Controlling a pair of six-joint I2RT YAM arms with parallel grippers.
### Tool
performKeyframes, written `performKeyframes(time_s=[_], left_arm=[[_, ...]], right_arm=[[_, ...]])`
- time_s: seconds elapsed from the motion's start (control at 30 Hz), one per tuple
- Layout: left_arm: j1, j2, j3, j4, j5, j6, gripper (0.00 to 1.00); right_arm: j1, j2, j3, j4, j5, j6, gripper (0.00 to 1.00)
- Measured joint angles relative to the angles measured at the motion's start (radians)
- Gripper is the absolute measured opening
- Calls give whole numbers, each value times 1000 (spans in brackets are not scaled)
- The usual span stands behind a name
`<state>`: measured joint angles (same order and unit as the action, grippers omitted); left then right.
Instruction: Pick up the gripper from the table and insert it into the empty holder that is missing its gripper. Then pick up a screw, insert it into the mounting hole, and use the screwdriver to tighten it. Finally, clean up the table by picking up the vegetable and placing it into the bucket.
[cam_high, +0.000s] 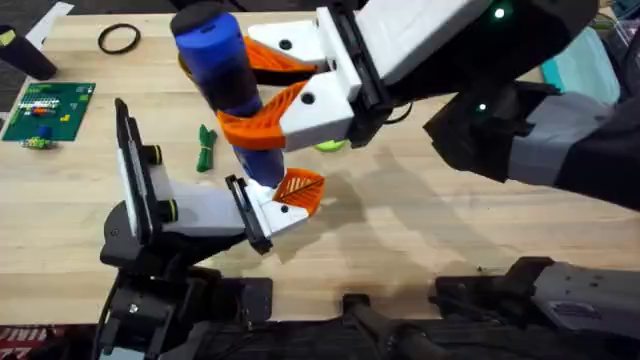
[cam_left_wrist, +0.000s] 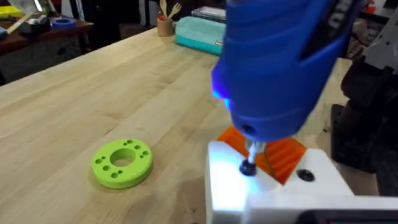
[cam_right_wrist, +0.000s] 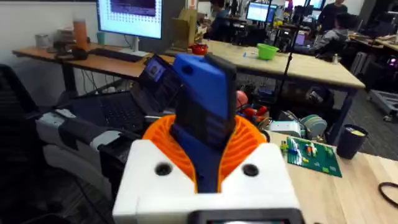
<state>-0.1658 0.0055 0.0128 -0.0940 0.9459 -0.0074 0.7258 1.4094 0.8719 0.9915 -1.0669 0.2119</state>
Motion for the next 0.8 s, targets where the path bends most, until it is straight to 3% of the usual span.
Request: performKeyframes(time_s=[0.8], left_arm=[[0,0,0,0,0,0,14]], right_arm=[[3,0,0,-19,8,-15,118]])
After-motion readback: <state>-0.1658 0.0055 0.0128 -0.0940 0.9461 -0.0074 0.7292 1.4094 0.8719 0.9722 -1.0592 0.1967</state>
